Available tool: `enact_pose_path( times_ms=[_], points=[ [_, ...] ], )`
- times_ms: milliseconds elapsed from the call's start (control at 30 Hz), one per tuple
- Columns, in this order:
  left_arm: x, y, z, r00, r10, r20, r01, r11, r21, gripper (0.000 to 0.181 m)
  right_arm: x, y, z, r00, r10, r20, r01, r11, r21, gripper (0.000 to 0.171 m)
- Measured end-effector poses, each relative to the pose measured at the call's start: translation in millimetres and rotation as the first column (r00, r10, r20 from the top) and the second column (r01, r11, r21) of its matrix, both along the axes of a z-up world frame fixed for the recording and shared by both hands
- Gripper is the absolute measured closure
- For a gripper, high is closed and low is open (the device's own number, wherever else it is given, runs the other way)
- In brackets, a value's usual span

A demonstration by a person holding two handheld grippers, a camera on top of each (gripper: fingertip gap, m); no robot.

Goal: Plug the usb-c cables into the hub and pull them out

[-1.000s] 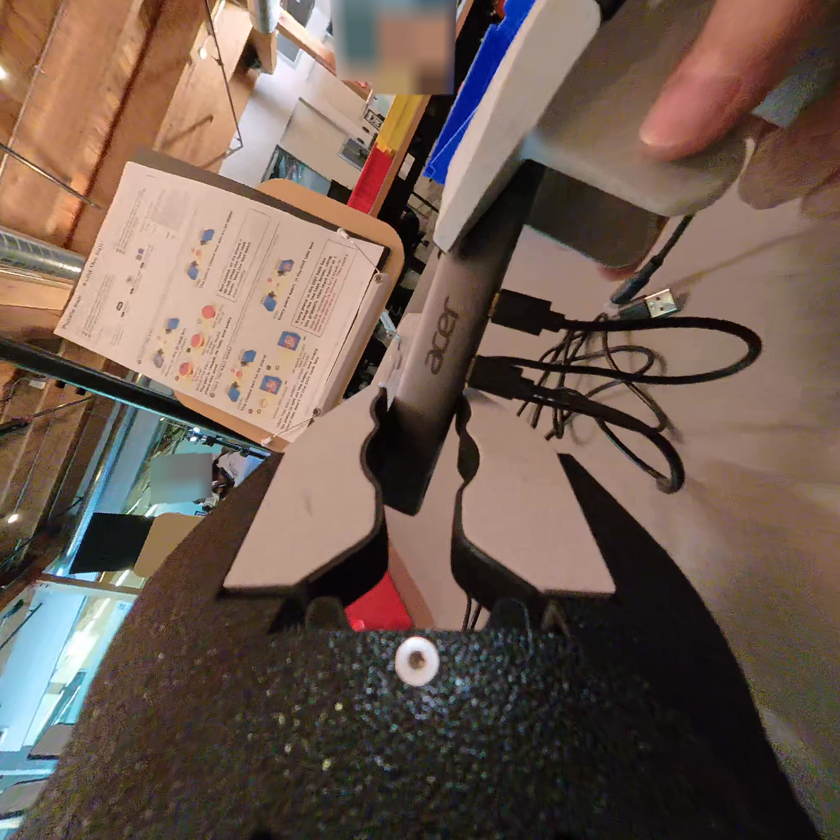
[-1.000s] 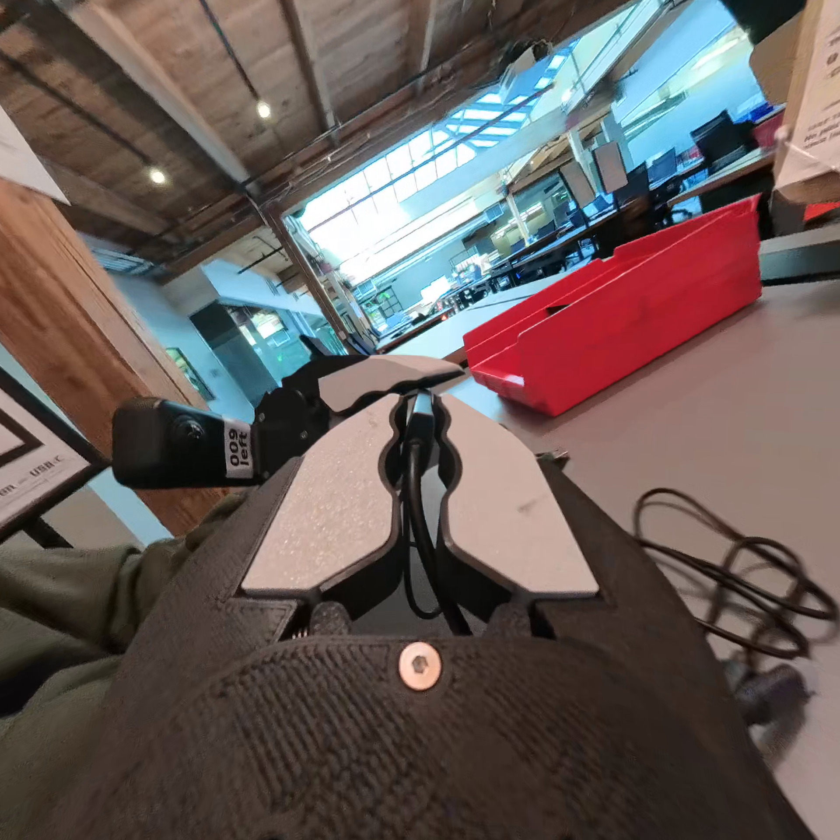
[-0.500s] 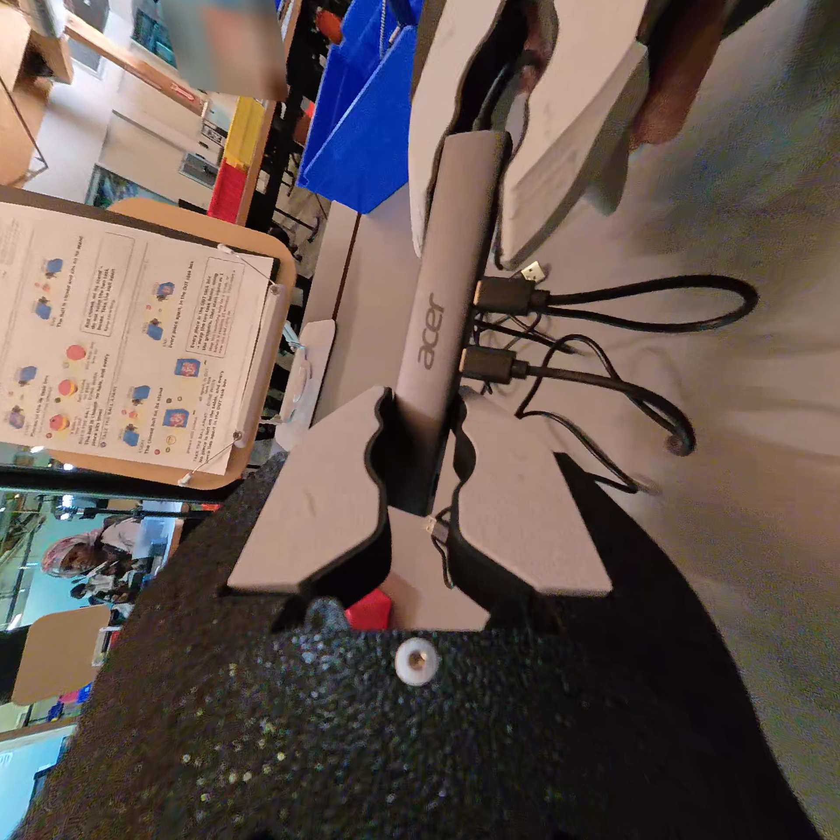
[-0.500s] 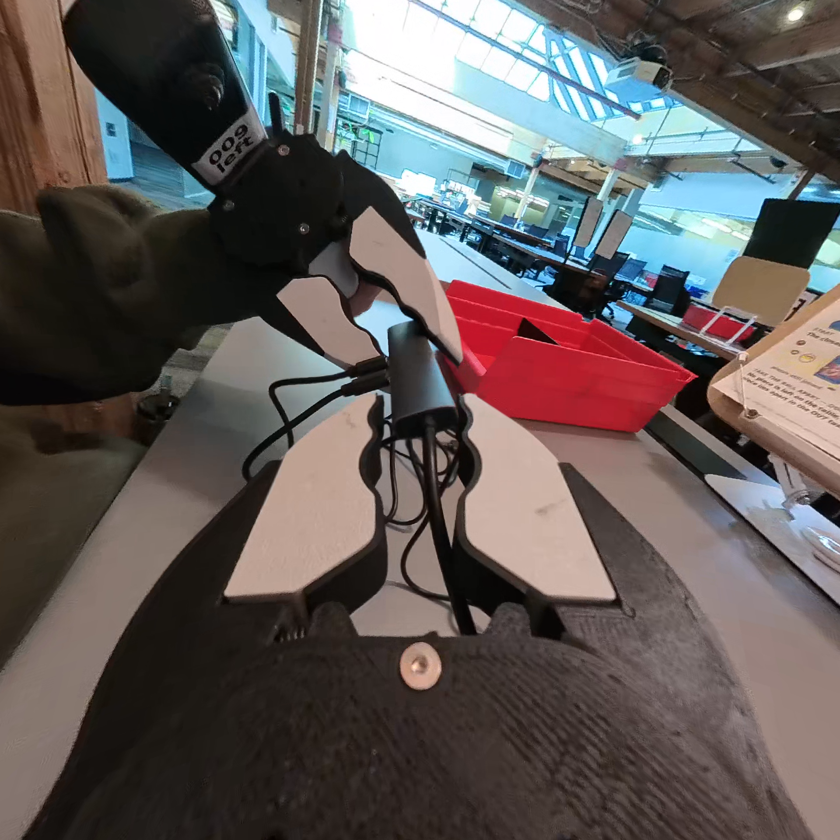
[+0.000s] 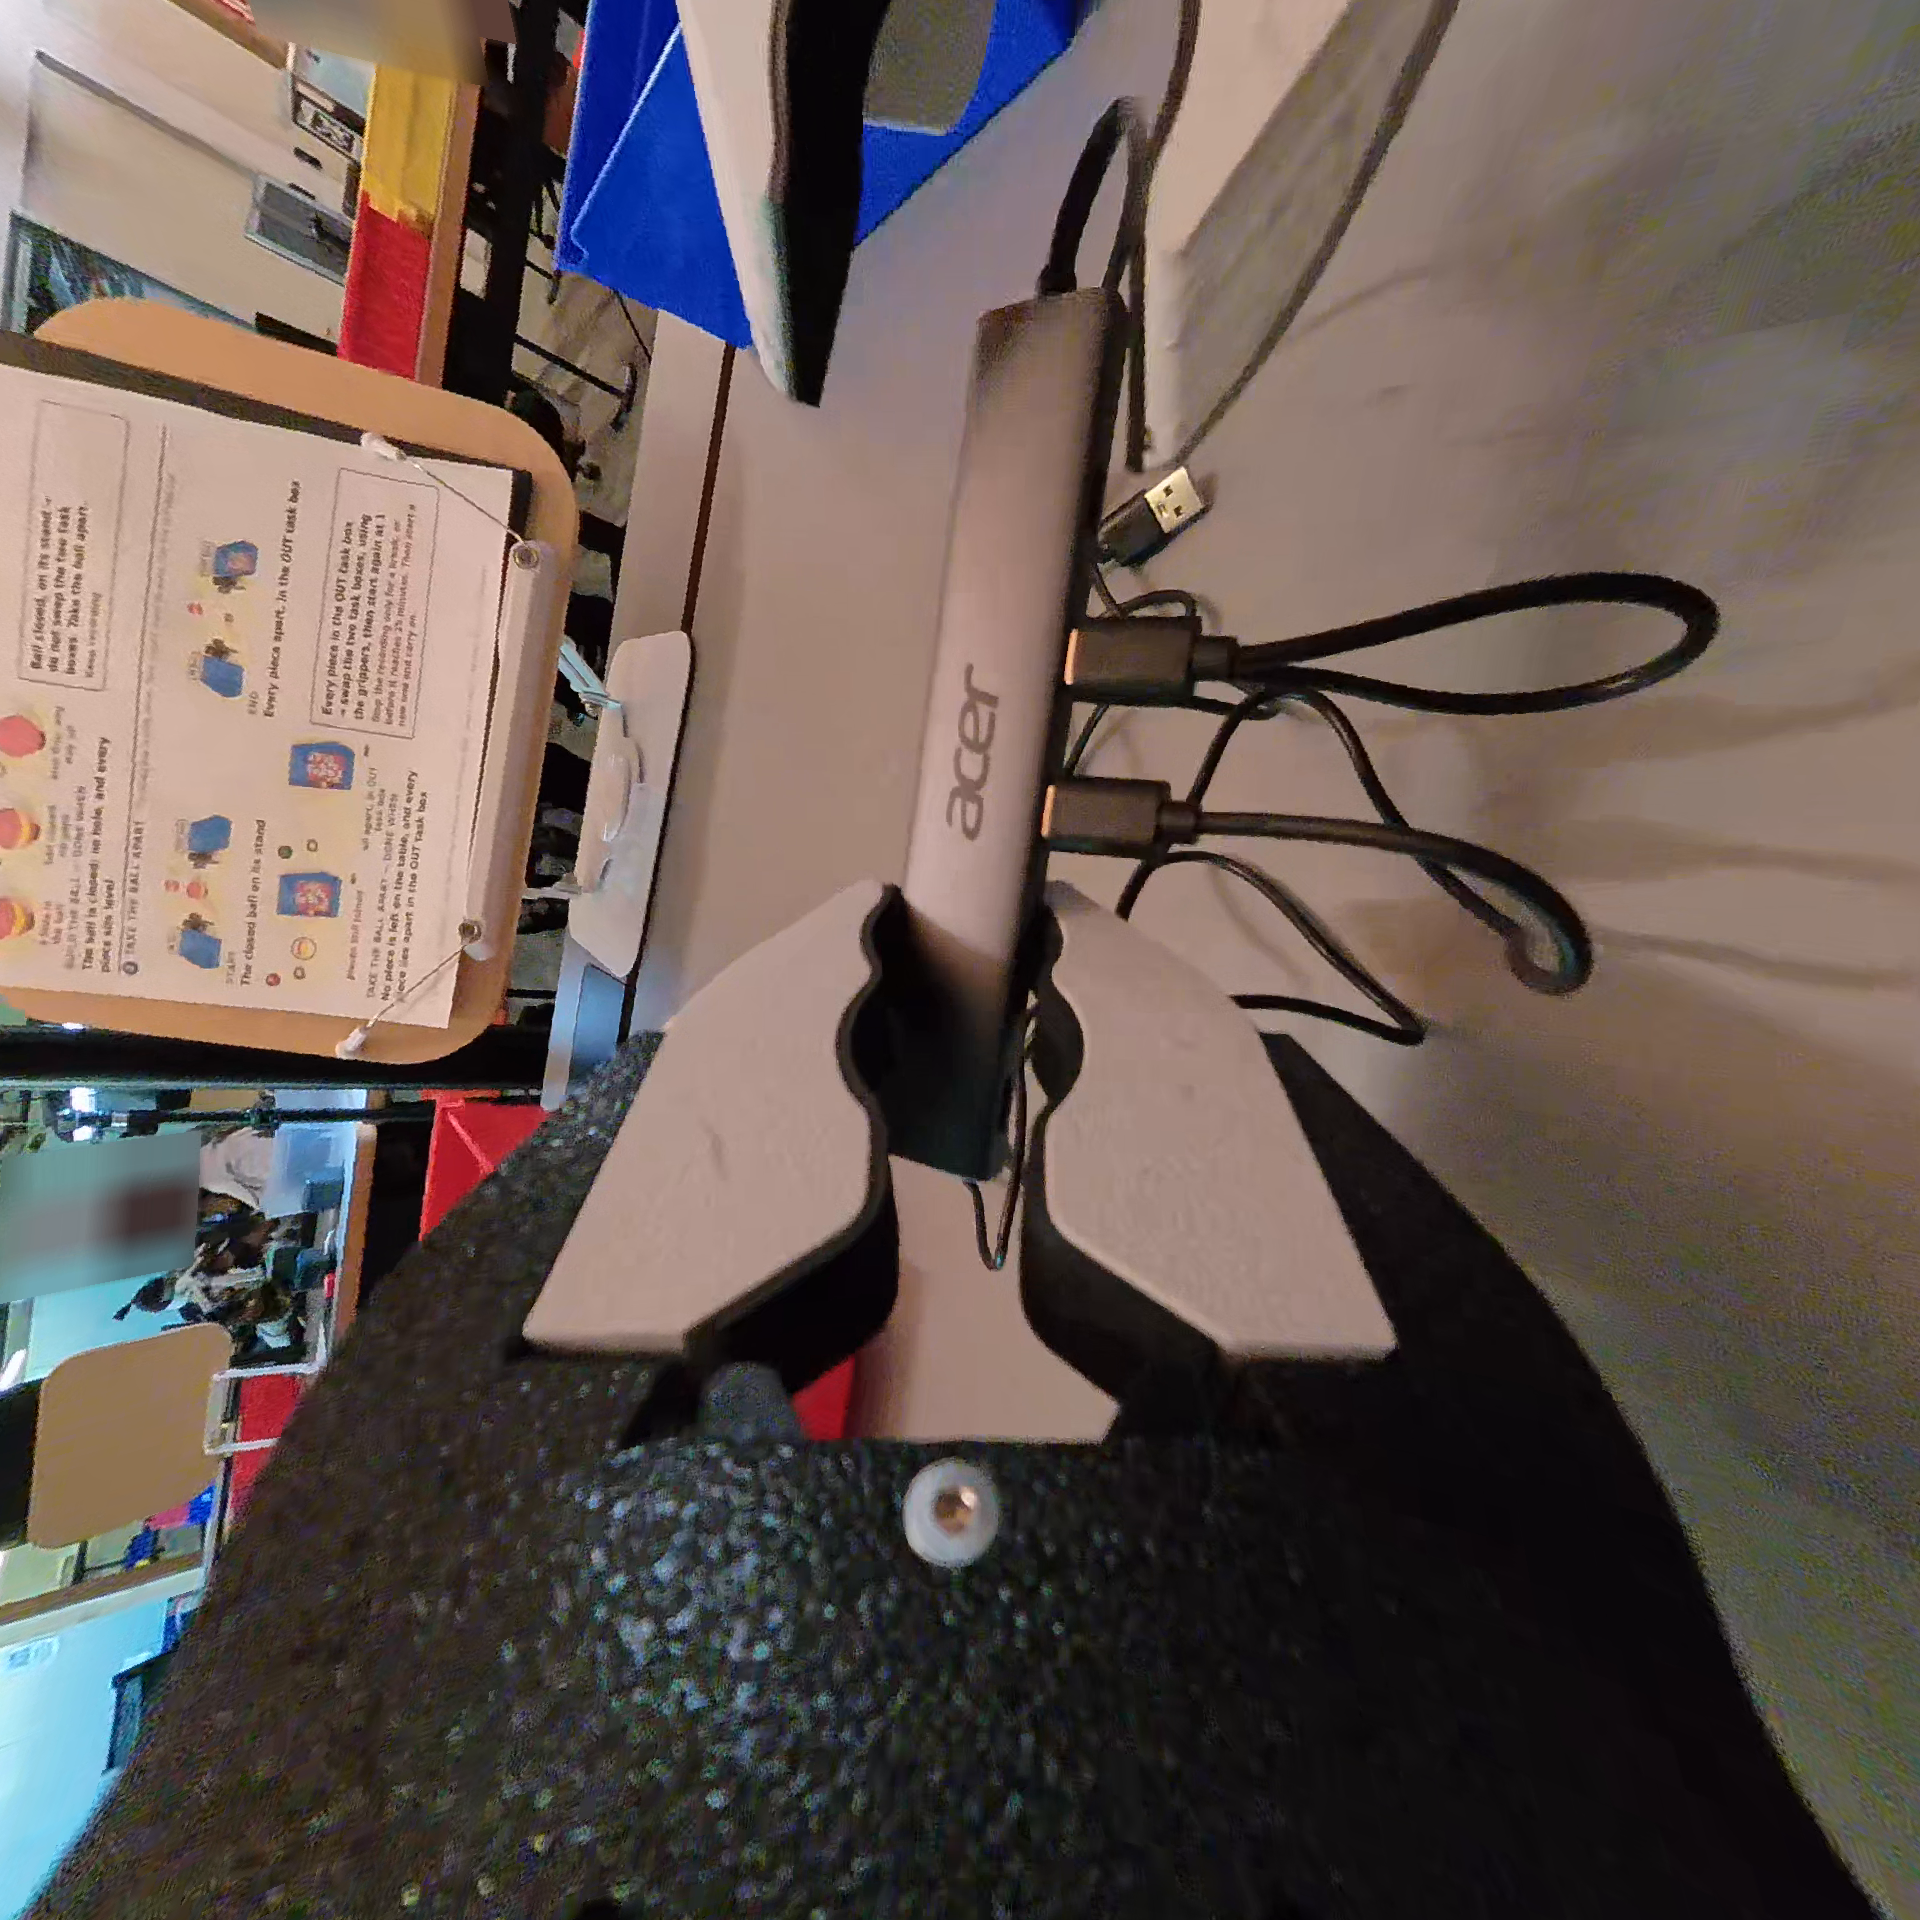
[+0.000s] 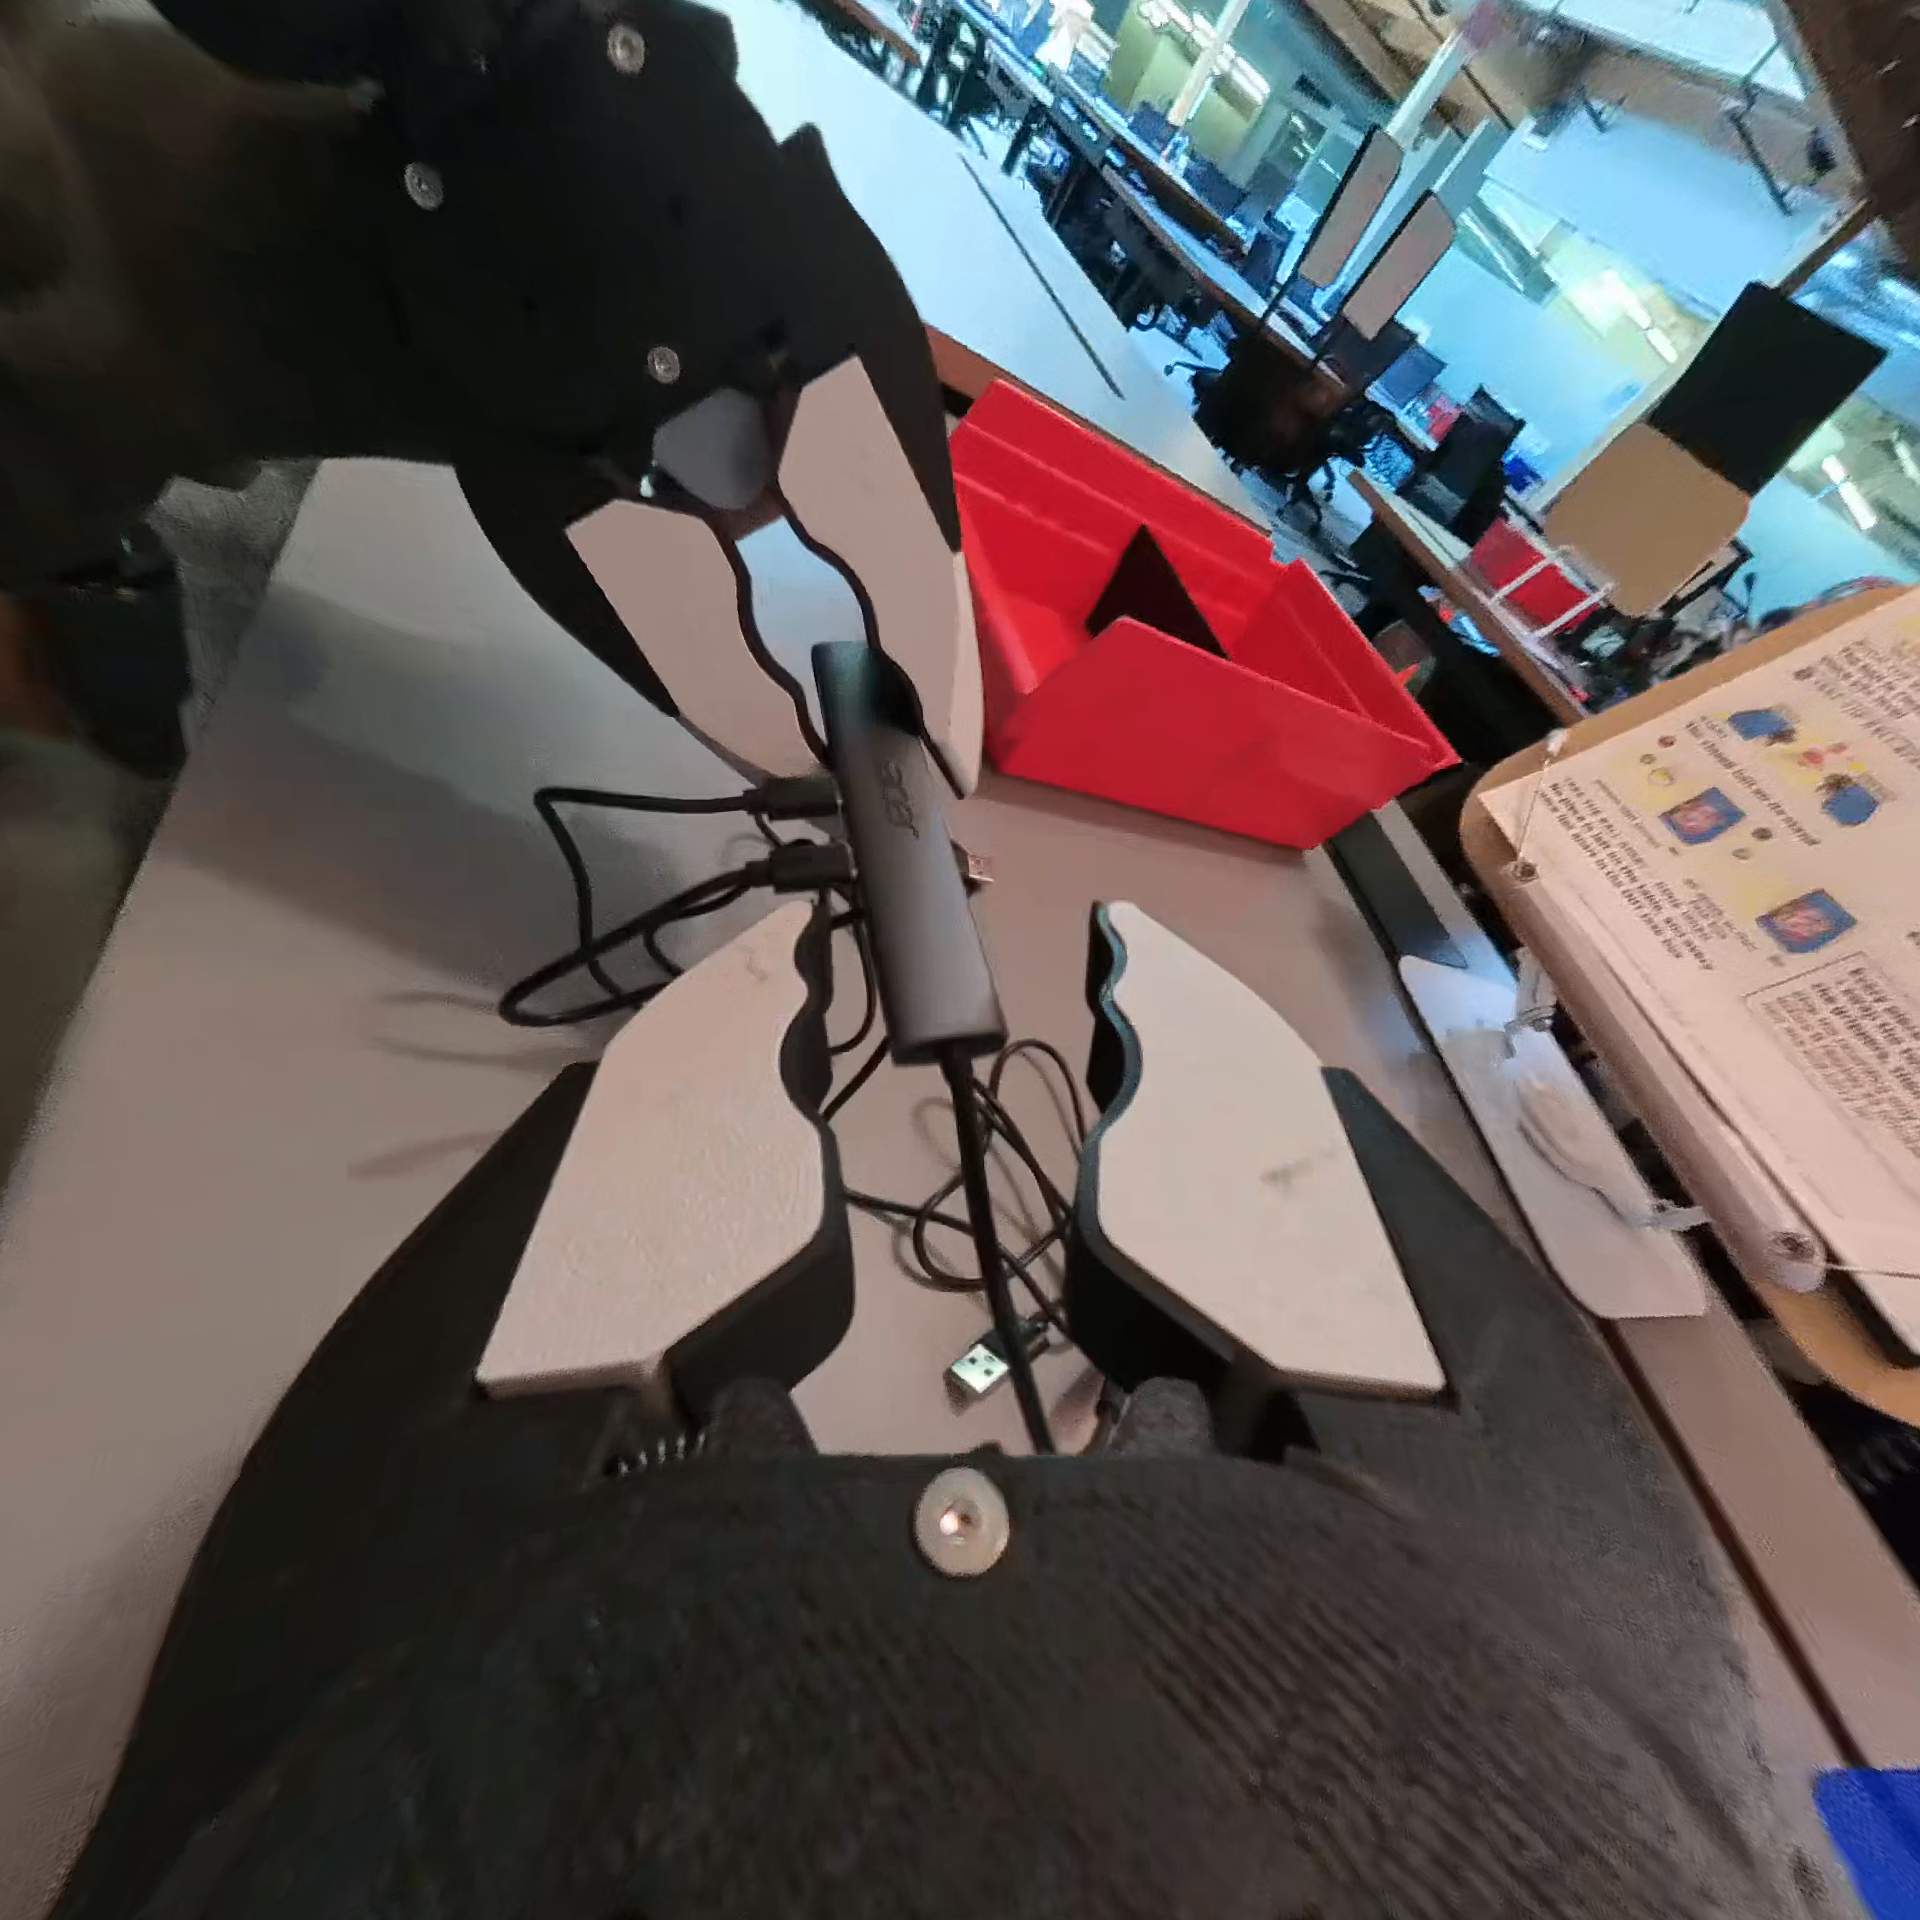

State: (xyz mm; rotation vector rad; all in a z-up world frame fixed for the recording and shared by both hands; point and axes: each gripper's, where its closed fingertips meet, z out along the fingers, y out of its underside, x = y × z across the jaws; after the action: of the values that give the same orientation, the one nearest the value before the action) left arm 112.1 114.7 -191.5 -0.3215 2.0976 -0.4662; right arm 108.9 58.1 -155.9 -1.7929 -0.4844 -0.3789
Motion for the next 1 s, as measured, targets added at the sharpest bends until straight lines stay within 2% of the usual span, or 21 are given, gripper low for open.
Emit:
enact_pose_path(
  times_ms=[33,100,200,300,367,433,500,567,667,733,833,900,1000],
  points=[
    [0.1,-4.0,0.8,1.0,-0.017,0.01,0.017,1.0,0.004,0.159,-2.4,0.9,-4.2,1.0,0.005,0.023,-0.004,1.0,-0.029,0.124],
    [-0.7,-13.7,0.8,0.998,-0.059,0.007,0.059,0.998,-0.003,0.159,-5.3,1.8,-17.1,0.998,0.015,0.065,-0.008,0.995,-0.104,0.125],
    [-0.1,-17.9,-4.3,0.998,-0.059,-0.008,0.059,0.997,0.054,0.159,-7.6,1.4,-26.9,0.993,0.038,0.111,-0.02,0.987,-0.159,0.148],
    [4.7,-19.7,-1.0,0.998,-0.051,0.034,0.049,0.998,0.045,0.158,-3.5,-0.1,-27.4,0.988,0.02,0.154,0.009,0.982,-0.187,0.148],
    [9.6,-17.9,13.1,0.994,-0.011,0.109,0.016,0.999,-0.041,0.151,3.5,0.1,-20.5,0.989,-0.021,0.145,0.043,0.987,-0.152,0.148],
    [12.8,-6.3,35.6,0.981,0.066,0.181,-0.034,0.984,-0.175,0.14,23.2,-3.0,-10.9,0.98,-0.118,0.163,0.135,0.986,-0.1,0.148],
    [11.0,12.1,61.2,0.959,0.15,0.241,-0.064,0.941,-0.332,0.138,42.3,-11.2,0.2,0.966,-0.194,0.171,0.207,0.976,-0.063,0.148],
    [6.9,39.8,82.8,0.927,0.259,0.271,-0.099,0.867,-0.488,0.138,59.6,-22.5,21.5,0.953,-0.262,0.154,0.268,0.963,-0.016,0.148],
    [-0.7,78.6,94.9,0.893,0.375,0.25,-0.142,0.76,-0.635,0.138,92.3,-43.9,76.5,0.93,-0.352,0.107,0.345,0.935,0.081,0.148],
    [-4.3,93.5,93.9,0.883,0.411,0.228,-0.164,0.723,-0.671,0.139,121.0,-60.9,128.8,0.908,-0.411,0.083,0.398,0.906,0.143,0.148],
    [-3.5,100.8,86.5,0.883,0.423,0.203,-0.188,0.715,-0.673,0.139,169.5,-88.9,215.8,0.857,-0.513,0.056,0.493,0.845,0.207,0.148],
    [0.6,98.6,78.1,0.893,0.416,0.173,-0.199,0.71,-0.675,0.139,205.9,-111.1,269.9,0.79,-0.611,0.046,0.584,0.773,0.247,0.147],
    [7.9,94.2,62.1,0.907,0.403,0.124,-0.231,0.72,-0.654,0.139,235.8,-141.3,341.9,0.721,-0.693,0.03,0.651,0.691,0.315,0.148]
  ],
)
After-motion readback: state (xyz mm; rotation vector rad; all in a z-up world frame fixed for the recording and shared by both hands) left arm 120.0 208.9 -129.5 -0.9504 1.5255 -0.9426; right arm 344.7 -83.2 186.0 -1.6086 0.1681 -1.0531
